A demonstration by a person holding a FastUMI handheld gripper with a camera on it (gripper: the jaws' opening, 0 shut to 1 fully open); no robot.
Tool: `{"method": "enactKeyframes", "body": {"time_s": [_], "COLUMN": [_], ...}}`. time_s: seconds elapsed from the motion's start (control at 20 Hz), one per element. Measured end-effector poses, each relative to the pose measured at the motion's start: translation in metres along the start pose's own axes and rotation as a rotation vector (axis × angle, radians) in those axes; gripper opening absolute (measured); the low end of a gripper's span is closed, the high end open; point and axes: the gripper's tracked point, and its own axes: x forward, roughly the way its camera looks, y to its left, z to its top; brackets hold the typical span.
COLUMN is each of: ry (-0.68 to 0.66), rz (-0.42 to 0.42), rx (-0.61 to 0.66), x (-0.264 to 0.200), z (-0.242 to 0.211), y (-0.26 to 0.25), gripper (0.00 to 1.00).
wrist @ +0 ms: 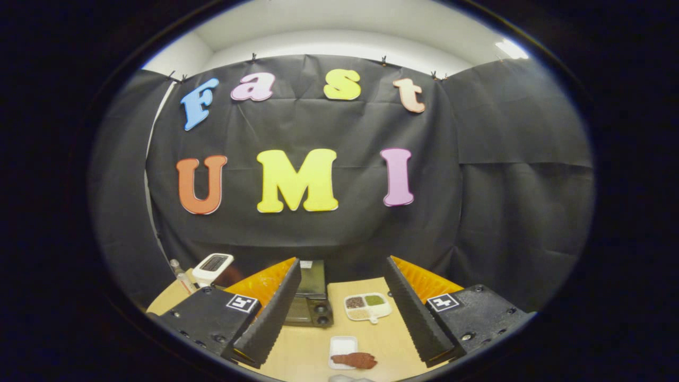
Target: Open the toaster oven, put the food inside, and close the toaster oven door.
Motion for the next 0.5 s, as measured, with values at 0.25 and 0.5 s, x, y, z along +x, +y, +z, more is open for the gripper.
{"method": "enactKeyframes", "body": {"time_s": [0.25, 0.5], "ry": [0.041, 0.092], "rz": [0.046, 0.085], "rx": [0.003, -0.033], "x": [0.046, 0.097], "z": [-0.044, -0.095], "y": [0.065, 0.124], "gripper": [1.00, 1.00]}}
